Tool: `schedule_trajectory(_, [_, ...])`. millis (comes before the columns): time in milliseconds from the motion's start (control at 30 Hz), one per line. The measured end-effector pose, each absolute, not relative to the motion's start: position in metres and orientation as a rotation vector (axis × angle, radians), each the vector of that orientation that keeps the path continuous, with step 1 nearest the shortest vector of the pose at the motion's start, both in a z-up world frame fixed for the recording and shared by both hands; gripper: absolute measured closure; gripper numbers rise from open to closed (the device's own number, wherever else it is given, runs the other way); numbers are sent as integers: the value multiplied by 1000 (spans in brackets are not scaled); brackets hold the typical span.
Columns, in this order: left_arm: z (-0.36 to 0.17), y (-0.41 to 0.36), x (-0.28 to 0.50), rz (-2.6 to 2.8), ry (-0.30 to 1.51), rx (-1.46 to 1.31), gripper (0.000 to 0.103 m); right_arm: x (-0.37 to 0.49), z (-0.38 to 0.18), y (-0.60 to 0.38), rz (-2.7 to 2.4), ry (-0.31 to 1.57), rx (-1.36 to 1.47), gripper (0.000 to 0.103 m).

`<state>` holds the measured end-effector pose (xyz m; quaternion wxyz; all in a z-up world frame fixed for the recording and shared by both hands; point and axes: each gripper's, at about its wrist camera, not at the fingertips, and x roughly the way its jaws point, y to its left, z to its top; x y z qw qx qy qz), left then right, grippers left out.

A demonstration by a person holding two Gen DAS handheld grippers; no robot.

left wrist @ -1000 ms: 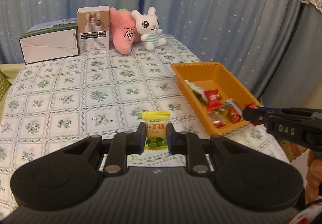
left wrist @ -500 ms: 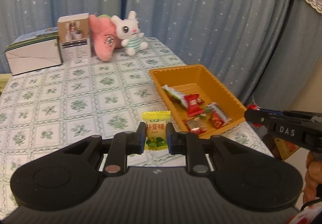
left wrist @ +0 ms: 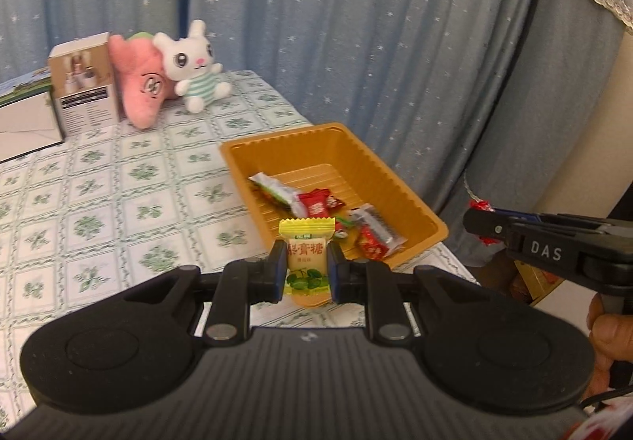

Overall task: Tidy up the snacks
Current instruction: 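Carry both candies over the orange tray and open both grippers to drop them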

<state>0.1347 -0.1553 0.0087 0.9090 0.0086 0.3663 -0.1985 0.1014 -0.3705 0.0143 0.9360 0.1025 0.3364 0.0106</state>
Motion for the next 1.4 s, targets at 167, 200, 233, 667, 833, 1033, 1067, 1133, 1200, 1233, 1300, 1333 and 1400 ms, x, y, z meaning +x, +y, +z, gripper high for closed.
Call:
schedule_trajectory(167, [4, -173, 146, -434, 766, 24, 84, 110, 9, -382, 10, 694, 220, 85])
schedule_trajectory(200, [3, -176, 148, -439, 768, 24, 84, 112, 7, -384, 8, 696, 222, 85])
schedule_trajectory(233, [2, -178, 151, -444, 769, 23, 84, 115, 6, -385, 6, 697, 224, 85])
schedule_trajectory(667, [-19, -202, 199, -470, 807, 22, 84, 151, -14, -403, 6, 734, 233, 85])
schedule_trajectory(833, [-29, -204, 222, -475, 830, 2, 84, 166, -21, -399, 20, 745, 224, 85])
schedule_trajectory(1033, [-40, -210, 243, -481, 844, 27, 84, 180, -27, -398, 21, 751, 228, 85])
schedule_trajectory(1067, [-42, -210, 246, -485, 846, 27, 84, 182, -27, -398, 21, 751, 227, 85])
schedule_trajectory(1133, [-46, -210, 251, -490, 847, 25, 68, 185, -28, -398, 21, 753, 225, 85])
schedule_trajectory(1200, [-47, -207, 253, -480, 841, 25, 50, 185, -29, -398, 21, 753, 224, 85])
schedule_trajectory(1233, [-46, -204, 253, -478, 835, 22, 49, 185, -28, -398, 21, 753, 226, 85])
schedule_trajectory(1300, [-46, -198, 251, -465, 834, 23, 49, 186, -29, -398, 21, 754, 227, 85])
schedule_trajectory(1333, [-45, -194, 249, -453, 831, 25, 48, 186, -29, -398, 22, 755, 228, 85])
schedule_trajectory(1400, [-46, -187, 244, -431, 827, 34, 47, 189, -31, -398, 30, 758, 232, 85])
